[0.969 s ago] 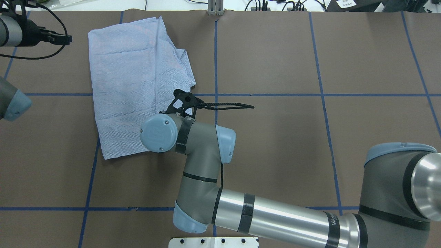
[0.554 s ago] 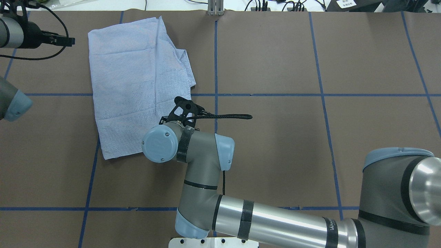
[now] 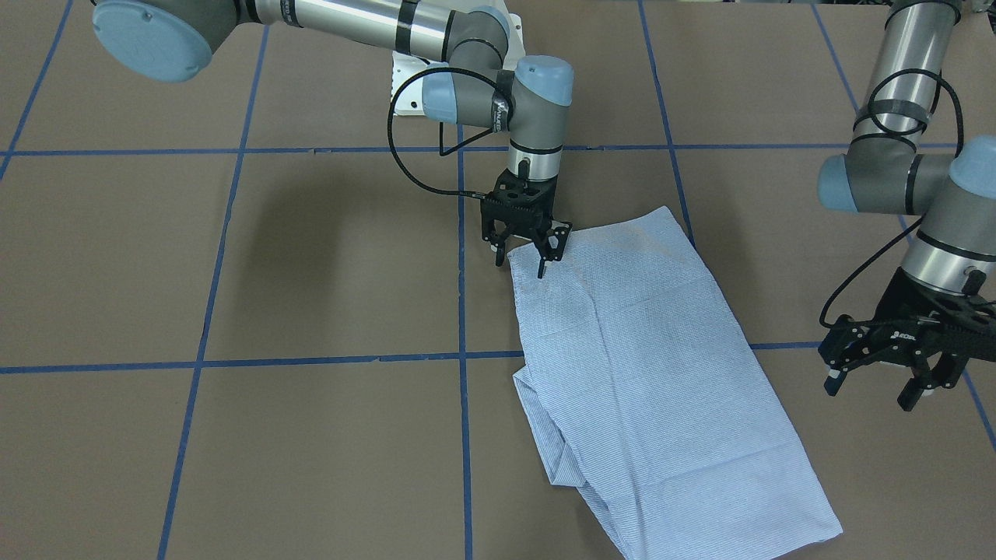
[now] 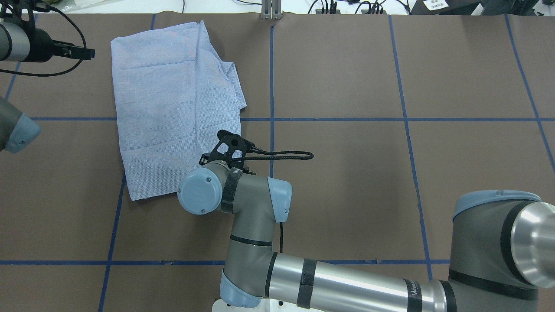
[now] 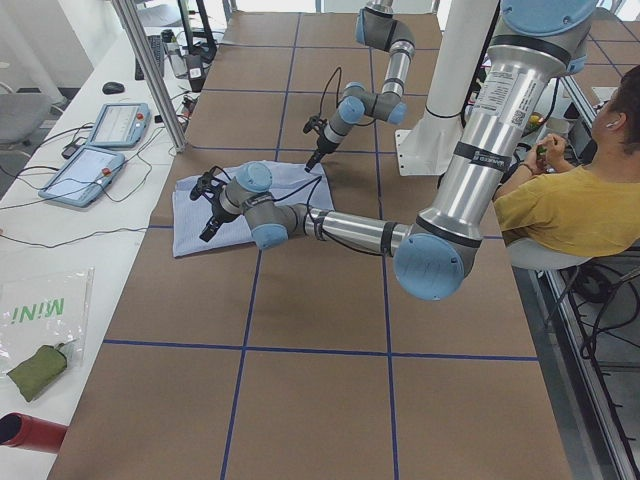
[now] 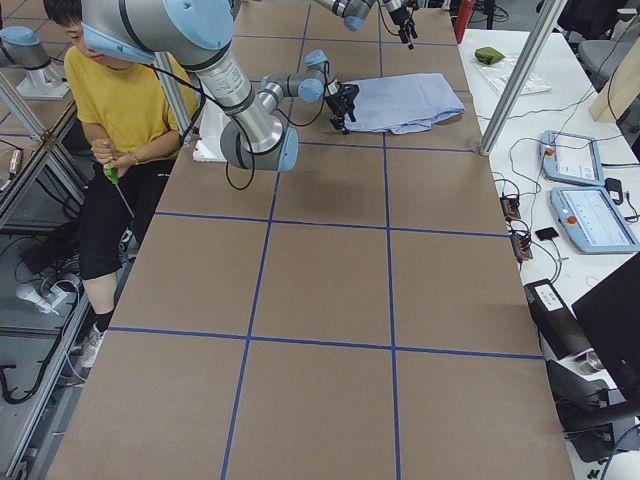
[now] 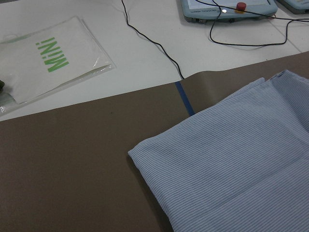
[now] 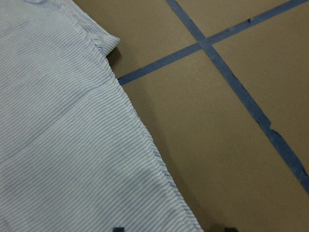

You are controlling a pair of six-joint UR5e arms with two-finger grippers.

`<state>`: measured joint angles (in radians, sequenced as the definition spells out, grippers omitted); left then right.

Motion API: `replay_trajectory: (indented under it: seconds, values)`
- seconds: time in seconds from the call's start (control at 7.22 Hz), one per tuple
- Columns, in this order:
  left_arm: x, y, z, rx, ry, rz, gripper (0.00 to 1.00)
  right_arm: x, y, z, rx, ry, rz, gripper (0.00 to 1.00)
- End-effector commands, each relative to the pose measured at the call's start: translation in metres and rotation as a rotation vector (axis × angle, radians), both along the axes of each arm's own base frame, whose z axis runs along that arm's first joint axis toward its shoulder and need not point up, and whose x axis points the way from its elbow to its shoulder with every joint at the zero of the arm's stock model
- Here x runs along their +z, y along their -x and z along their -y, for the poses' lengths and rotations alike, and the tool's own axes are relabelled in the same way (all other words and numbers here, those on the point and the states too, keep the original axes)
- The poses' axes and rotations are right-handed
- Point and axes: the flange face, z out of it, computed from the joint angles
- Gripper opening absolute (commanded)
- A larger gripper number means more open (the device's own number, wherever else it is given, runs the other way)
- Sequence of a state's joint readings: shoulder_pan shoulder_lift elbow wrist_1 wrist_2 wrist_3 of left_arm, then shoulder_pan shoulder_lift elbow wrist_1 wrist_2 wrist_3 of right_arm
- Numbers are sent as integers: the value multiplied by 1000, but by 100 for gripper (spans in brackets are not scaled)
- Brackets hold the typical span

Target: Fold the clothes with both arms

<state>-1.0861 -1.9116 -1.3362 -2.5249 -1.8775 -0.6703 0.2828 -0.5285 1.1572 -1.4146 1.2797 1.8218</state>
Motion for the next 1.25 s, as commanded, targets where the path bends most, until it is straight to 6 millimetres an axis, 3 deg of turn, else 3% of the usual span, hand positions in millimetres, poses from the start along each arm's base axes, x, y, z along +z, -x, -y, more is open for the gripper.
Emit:
replay_trajectory:
  seconds: [0.0,0.28,0.55,1.11]
  values:
    - [1,0,0,0,2,1,100,-2,3,-5,-6,0,2,63]
    - [1,0,0,0,2,1,100,-2,6,-10,-10,-4,1,43]
    - [0,0,0,1,1,-1,100,-6,5,-10,12,11,26,0]
    - [1,0,-1,1,1,-1,100,-8,4,-8,13,8,28,0]
